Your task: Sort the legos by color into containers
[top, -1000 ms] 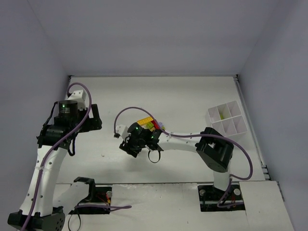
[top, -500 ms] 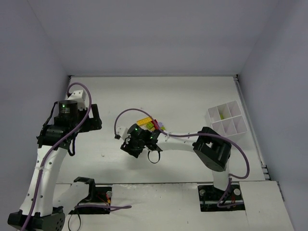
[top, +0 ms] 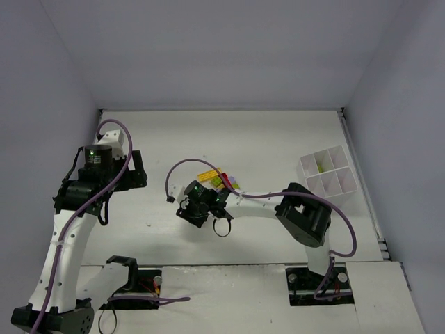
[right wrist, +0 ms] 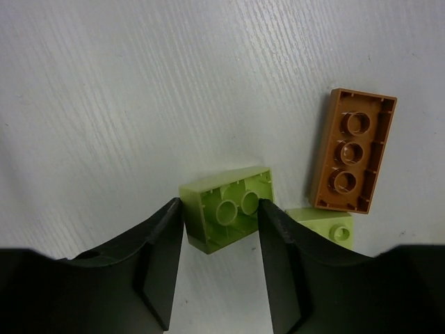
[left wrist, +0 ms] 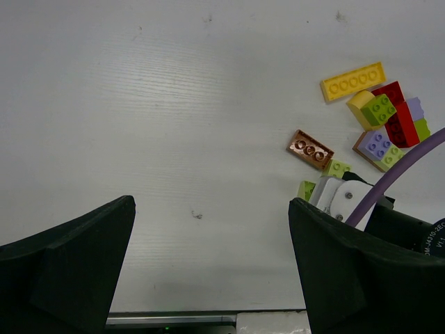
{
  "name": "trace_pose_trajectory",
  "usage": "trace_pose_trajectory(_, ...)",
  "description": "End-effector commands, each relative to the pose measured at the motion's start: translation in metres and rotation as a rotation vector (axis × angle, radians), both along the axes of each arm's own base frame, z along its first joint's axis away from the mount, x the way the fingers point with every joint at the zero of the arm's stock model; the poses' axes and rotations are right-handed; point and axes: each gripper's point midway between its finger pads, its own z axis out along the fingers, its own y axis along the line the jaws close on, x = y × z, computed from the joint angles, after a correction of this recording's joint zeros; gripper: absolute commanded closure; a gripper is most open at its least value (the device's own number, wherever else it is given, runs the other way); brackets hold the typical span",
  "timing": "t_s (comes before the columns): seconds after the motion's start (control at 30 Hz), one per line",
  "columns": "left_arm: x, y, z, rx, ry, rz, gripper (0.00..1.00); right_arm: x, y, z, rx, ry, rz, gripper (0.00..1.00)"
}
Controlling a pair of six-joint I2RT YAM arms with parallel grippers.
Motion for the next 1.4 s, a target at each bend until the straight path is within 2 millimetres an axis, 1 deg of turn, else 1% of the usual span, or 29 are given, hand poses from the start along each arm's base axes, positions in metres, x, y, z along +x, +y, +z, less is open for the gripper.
trace_pose_trajectory(0.0,0.006,-0.001,0.008,-0.004,-0.039,0.005,0.15,0.007,0.002,0.011,0.011,-0.051,-0.009,0.62)
trace_pose_trajectory(0.07,0.006,-0.001,0.008,-0.005,-0.039,0.004,0.15,0.008,0.001,0.013,0.011,-0.060,-0.016,0.68)
trace_pose_trajectory(0.1,0.006,-0.001,0.008,-0.005,-0.039,0.004,0.15,0.009,0.001,0.014,0.013,-0.064,-0.019,0.77)
trace_pose_trajectory(0.17,0.005,-0.001,0.009,-0.006,-0.042,0.004,0.15,0.011,0.000,0.020,0.023,-0.072,-0.028,0.86)
trace_pose_trajectory(0.2,0.005,-0.001,0.009,-0.006,-0.042,0.004,0.15,0.012,0.000,0.023,0.028,-0.074,-0.032,0.92)
trace_pose_trajectory(0.23,0.005,-0.002,0.010,-0.007,-0.045,0.002,0.15,0.015,0.001,0.035,0.052,-0.085,-0.037,0.98)
trace_pose_trajectory(0.27,0.005,-0.001,0.011,-0.006,-0.046,0.004,0.15,0.015,0.001,0.035,0.053,-0.085,-0.038,0.98)
trace_pose_trajectory(0.3,0.005,-0.001,0.010,-0.006,-0.045,0.004,0.15,0.017,0.002,0.046,0.077,-0.094,-0.040,1.00)
trace_pose_trajectory(0.37,0.005,-0.002,0.011,-0.010,-0.047,0.002,0.15,0.019,0.005,0.061,0.114,-0.100,-0.044,1.00)
trace_pose_trajectory(0.5,0.005,-0.003,0.014,-0.015,-0.054,0.000,0.15,0.033,0.006,0.103,0.209,-0.121,-0.080,1.00)
trace_pose_trajectory(0.57,0.005,-0.003,0.015,-0.018,-0.056,-0.002,0.15,0.047,0.000,0.127,0.258,-0.139,-0.119,1.00)
trace_pose_trajectory(0.6,0.006,-0.004,0.016,-0.019,-0.059,-0.003,0.15,0.059,-0.009,0.139,0.286,-0.142,-0.160,1.00)
trace_pose_trajectory(0.63,0.006,-0.004,0.016,-0.022,-0.060,-0.003,0.15,0.059,-0.009,0.146,0.302,-0.143,-0.166,1.00)
trace_pose_trajectory(0.67,0.006,-0.004,0.016,-0.022,-0.060,-0.003,0.15,0.071,-0.019,0.152,0.321,-0.139,-0.200,1.00)
trace_pose_trajectory(0.7,0.006,-0.004,0.016,-0.022,-0.060,-0.003,0.15,0.077,-0.027,0.162,0.345,-0.136,-0.228,1.00)
trace_pose_trajectory(0.73,0.006,-0.005,0.017,-0.025,-0.061,-0.007,0.15,0.082,-0.034,0.166,0.354,-0.138,-0.249,1.00)
trace_pose_trajectory(0.77,0.007,-0.005,0.017,-0.025,-0.062,-0.007,0.15,0.095,-0.047,0.169,0.360,-0.145,-0.286,1.00)
trace_pose_trajectory(0.83,0.008,-0.006,0.017,-0.028,-0.062,-0.008,0.15,0.103,-0.065,0.179,0.381,-0.152,-0.335,1.00)
trace_pose_trajectory(0.87,0.008,-0.006,0.018,-0.029,-0.065,-0.009,0.15,0.116,-0.081,0.182,0.387,-0.157,-0.384,1.00)
trace_pose_trajectory(0.93,0.010,-0.007,0.019,-0.033,-0.066,-0.013,0.15,0.124,-0.103,0.186,0.405,-0.154,-0.450,1.00)
trace_pose_trajectory(0.97,0.010,-0.007,0.018,-0.034,-0.063,-0.013,0.15,0.136,-0.123,0.192,0.415,-0.169,-0.503,1.00)
trace_pose_trajectory(1.03,0.013,-0.009,0.019,-0.040,-0.065,-0.015,0.15,0.143,-0.147,0.188,0.404,-0.167,-0.562,1.00)
trace_pose_trajectory(1.07,0.013,-0.010,0.019,-0.045,-0.063,-0.019,0.15,0.154,-0.169,0.192,0.410,-0.178,-0.629,1.00)
trace_pose_trajectory(1.13,0.016,-0.012,0.019,-0.054,-0.062,-0.021,0.15,0.158,-0.195,0.185,0.393,-0.163,-0.705,1.00)
trace_pose_trajectory(1.17,0.017,-0.014,0.019,-0.061,-0.059,-0.027,0.15,0.161,-0.208,0.188,0.399,-0.168,-0.743,1.00)
trace_pose_trajectory(1.23,0.019,-0.015,0.019,-0.067,-0.055,-0.030,0.15,0.172,-0.260,0.181,0.376,-0.172,-0.895,1.00)
trace_pose_trajectory(1.27,0.020,-0.016,0.018,-0.068,-0.054,-0.031,0.15,0.169,-0.261,0.180,0.380,-0.166,-0.901,1.00)
trace_pose_trajectory(1.3,0.022,-0.016,0.018,-0.068,-0.052,-0.032,0.15,0.174,-0.285,0.178,0.376,-0.172,-0.967,1.00)
trace_pose_trajectory(1.37,0.023,-0.017,0.017,-0.074,-0.050,-0.035,0.15,0.173,-0.311,0.172,0.378,-0.163,-1.045,1.00)
